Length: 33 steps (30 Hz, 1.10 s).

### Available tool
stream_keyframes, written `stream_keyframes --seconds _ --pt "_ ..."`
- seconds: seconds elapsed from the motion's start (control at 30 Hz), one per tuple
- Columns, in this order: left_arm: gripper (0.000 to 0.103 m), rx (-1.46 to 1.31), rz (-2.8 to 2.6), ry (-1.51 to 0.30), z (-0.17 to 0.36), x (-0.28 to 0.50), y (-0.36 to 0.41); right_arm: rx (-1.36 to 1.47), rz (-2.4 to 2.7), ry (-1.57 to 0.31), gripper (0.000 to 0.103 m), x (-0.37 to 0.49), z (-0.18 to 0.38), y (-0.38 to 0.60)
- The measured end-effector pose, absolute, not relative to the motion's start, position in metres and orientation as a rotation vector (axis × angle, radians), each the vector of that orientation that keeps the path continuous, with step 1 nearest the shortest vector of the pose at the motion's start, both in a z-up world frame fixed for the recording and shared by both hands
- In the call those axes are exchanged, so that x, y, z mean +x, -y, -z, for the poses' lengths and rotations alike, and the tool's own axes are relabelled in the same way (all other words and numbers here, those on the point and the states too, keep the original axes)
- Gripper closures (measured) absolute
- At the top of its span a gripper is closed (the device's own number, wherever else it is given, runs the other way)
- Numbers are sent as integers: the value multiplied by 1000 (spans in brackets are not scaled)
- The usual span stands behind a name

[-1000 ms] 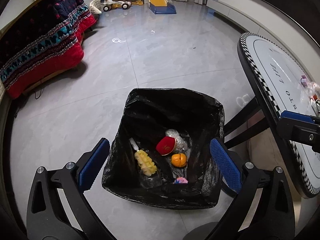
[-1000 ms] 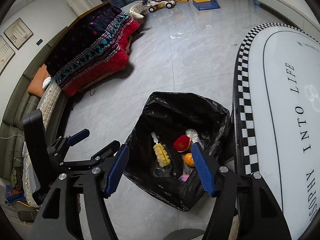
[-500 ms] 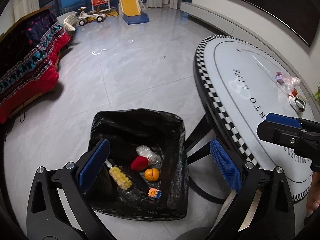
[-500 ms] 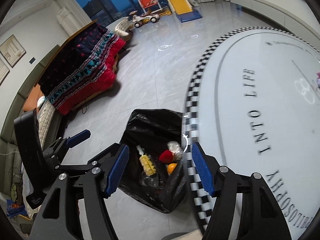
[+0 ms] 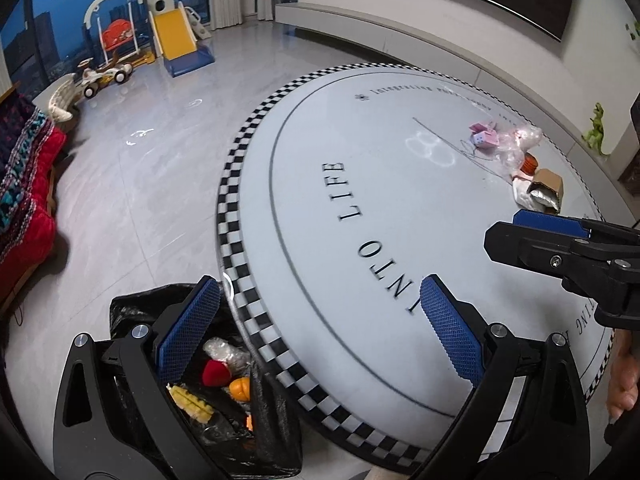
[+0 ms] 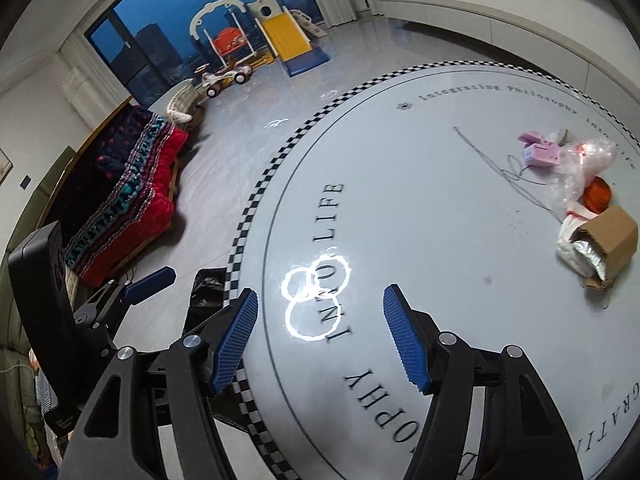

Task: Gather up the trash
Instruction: 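Move both grippers back toward the remaining plastic wrap and cardboard, then grasp the pink plastic toy with the left gripper while the right gripper grasps the clear plastic wrap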

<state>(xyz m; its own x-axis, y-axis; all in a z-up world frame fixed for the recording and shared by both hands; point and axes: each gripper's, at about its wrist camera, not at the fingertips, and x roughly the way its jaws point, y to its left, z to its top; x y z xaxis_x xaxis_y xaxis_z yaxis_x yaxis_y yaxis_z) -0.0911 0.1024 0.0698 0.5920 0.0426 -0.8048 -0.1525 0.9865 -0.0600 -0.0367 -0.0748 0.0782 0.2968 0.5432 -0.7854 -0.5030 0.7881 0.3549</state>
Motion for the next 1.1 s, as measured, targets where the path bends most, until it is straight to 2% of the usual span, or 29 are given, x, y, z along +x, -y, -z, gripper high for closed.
stream_keyframes --seconds 0.67,1.1 --pt "6 -125 38 -974 -61 56 4 183 -372 -1071 37 108 -58 213" --pt "6 -80 89 -983 -55 144 41 254 -271 -1105 37 175 -34 244"
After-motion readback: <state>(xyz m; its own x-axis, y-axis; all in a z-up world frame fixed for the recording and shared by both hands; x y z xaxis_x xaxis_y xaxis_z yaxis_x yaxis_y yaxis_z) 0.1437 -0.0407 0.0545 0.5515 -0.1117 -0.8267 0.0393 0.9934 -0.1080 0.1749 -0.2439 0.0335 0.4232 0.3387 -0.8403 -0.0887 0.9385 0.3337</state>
